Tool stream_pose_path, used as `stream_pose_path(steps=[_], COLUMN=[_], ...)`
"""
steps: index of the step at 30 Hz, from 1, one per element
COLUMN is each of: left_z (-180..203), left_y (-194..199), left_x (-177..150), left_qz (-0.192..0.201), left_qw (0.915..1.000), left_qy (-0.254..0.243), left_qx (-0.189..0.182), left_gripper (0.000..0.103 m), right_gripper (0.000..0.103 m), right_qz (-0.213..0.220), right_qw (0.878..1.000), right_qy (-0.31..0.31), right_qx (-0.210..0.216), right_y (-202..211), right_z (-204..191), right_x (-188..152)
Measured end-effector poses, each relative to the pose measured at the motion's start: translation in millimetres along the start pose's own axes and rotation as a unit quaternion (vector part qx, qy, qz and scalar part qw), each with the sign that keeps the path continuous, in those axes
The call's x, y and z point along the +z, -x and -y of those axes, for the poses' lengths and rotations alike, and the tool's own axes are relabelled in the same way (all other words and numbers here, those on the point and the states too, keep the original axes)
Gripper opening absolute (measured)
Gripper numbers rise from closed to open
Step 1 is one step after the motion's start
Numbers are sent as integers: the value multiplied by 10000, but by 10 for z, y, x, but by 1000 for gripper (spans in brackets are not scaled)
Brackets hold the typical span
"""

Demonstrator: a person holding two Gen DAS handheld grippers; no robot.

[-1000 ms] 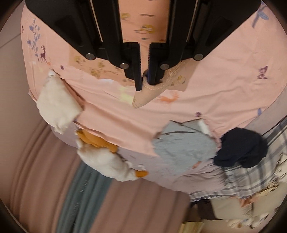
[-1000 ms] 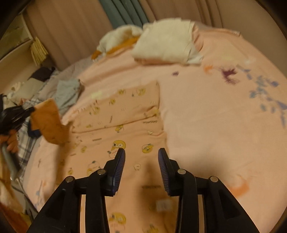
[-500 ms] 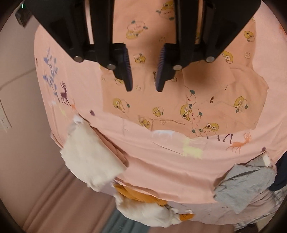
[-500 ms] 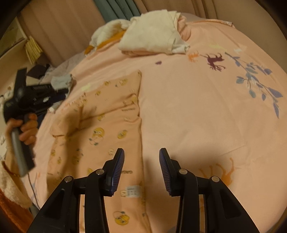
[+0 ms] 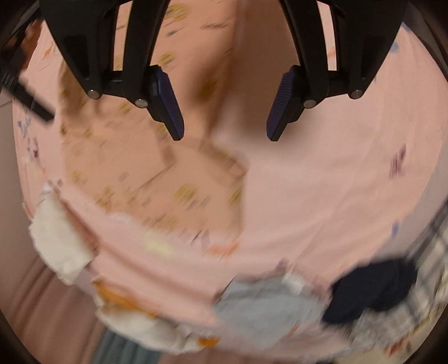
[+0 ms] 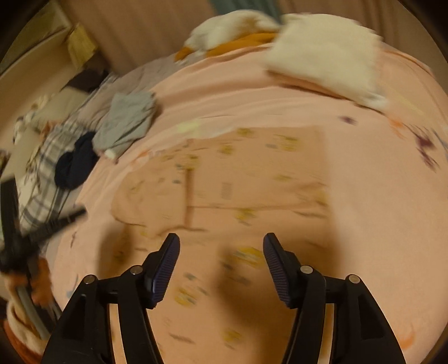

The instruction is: Fold small clothes

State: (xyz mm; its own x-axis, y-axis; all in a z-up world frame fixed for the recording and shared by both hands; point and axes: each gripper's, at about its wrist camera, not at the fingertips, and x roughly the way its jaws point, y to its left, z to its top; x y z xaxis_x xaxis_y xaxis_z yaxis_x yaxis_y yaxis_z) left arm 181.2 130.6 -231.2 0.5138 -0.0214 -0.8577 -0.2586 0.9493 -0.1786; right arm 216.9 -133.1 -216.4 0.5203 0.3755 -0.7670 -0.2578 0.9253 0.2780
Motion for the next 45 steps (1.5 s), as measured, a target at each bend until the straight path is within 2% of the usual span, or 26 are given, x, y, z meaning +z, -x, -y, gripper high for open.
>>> stream_pose_path(steps=[2, 6, 8, 10, 11, 12, 13, 14, 16, 20, 24, 27, 30, 34, 36, 39, 42, 45], left_z=[-109, -197, -194, -132, -125, -124, -122, -104, -105, -58, -43, -42, -29, 34, 91, 84, 93, 174], left_y=[-194, -524, -577, -609, -625, -655, -667, -674, -683, -697, -717, -755, -770, -794, -803, -820, -845, -875], left_x=[-154, -325, -308, -237, -199, -171, -153, -132, -123, -142, -143, -59, -14, -20, -21, -17, -2, 31], left_qz=[-265, -432, -223, -138, -165, -204, -225, -220, -145, -5, 113, 149, 118, 177, 215, 263, 327, 375], left_qw=[9996, 9987, 9993, 9995, 9994, 9993, 9992, 9993, 9995, 9999, 9998, 9999, 9999, 9995, 9988, 9987, 9982, 9967], left_qy=[-69, 12, 77, -12, 4, 86, 120, 86, 89, -55, -164, 25, 79, -145, -305, -286, -336, -466], left_qx=[-56, -272, -291, -273, -292, -315, -309, -293, -278, -141, 2, 68, 58, 200, 313, 330, 380, 553], left_gripper=[59, 60, 63, 66, 69, 72, 72, 74, 74, 73, 67, 59, 57, 56, 56, 57, 57, 53], right_gripper=[64, 64, 64, 61, 49, 40, 25, 17, 10, 10, 10, 10, 6, 6, 7, 7, 6, 6], right_qz=[-234, -712, -910, -1089, -1016, -828, -692, -613, -586, -149, 276, 544, 747, 1042, 1067, 903, 818, 816], right_qw=[9995, 9965, 9951, 9937, 9925, 9917, 9920, 9939, 9971, 9996, 9989, 9980, 9967, 9941, 9934, 9936, 9929, 9897], right_qy=[164, 120, 79, 220, 422, 544, 539, 414, 15, -200, -367, -287, -306, -305, -409, -682, -818, -1171], right_qx=[143, 419, 376, -109, -541, -815, -907, -816, -493, -155, 39, 109, 124, -1, 17, 50, -266, -124], right_y=[-280, -895, -1138, -1384, -1467, -1468, -1436, -1393, -1284, -910, -404, -190, -34, 91, 84, -21, -127, -144], right_z=[-288, -732, -841, -933, -977, -992, -967, -918, -767, -659, -549, -524, -460, -301, -179, 82, 323, 591], right_x=[156, 370, 368, 275, 214, 187, 184, 196, 247, 376, 527, 660, 785, 957, 990, 914, 879, 910])
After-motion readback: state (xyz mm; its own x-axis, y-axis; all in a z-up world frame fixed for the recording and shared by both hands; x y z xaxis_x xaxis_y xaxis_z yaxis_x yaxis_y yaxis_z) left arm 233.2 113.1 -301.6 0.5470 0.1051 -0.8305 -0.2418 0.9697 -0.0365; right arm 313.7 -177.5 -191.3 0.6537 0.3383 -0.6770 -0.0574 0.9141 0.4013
